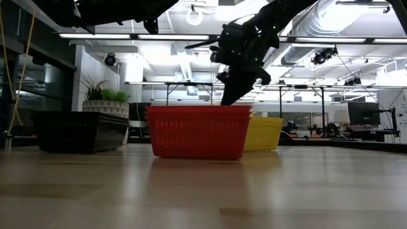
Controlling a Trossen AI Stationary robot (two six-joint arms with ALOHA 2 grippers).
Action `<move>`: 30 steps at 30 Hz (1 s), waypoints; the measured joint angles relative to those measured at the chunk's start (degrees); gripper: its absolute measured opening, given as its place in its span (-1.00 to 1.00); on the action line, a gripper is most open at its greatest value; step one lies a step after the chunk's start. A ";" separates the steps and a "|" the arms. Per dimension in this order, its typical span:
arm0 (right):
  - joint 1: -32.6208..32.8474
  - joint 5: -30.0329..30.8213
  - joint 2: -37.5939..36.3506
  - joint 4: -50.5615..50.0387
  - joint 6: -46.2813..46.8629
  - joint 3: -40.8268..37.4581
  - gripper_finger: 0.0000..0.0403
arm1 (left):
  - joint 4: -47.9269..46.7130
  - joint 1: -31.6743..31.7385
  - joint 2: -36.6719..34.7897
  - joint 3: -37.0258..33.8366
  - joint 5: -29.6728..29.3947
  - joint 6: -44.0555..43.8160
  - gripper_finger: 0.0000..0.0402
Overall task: Stack baskets by color
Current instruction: Stack the right yellow bin on top of the left yellow bins
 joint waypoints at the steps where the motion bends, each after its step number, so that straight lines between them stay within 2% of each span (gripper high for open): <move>1: 0.00 0.26 0.00 -0.13 0.78 0.01 -0.67 | 0.00 0.00 0.00 0.00 0.00 0.05 -1.00; 8: 0.74 2.20 -0.64 -0.18 1.62 0.04 -0.19 | 0.04 0.00 0.00 0.00 0.00 0.06 -1.00; 12: 0.30 2.89 -2.54 -4.36 4.98 0.10 -0.08 | 0.02 0.00 0.00 0.00 0.02 0.12 -1.00; 14: -0.42 3.10 -3.37 -7.56 7.66 0.10 -0.14 | 0.02 0.00 0.00 0.00 0.00 0.15 -1.00; 16: -1.27 3.18 -4.18 -11.28 9.02 0.10 -0.31 | 0.02 0.00 0.00 0.00 0.01 0.95 -1.00; 20: -2.48 2.60 -4.31 -15.80 10.66 -0.33 -0.89 | 0.02 0.00 0.00 0.00 0.02 1.22 -1.00; 25: -1.78 3.91 -4.56 -6.18 13.02 -7.36 -0.96 | 0.00 0.00 0.00 0.00 0.02 1.22 -1.00; 28: -1.88 8.91 -4.57 -1.20 13.58 -11.34 -0.97 | -0.02 0.00 0.00 0.00 0.04 1.24 -1.00; 30: -2.01 9.66 -4.57 1.14 14.74 -12.05 -0.98 | -0.11 0.00 0.00 0.00 0.02 1.24 -1.00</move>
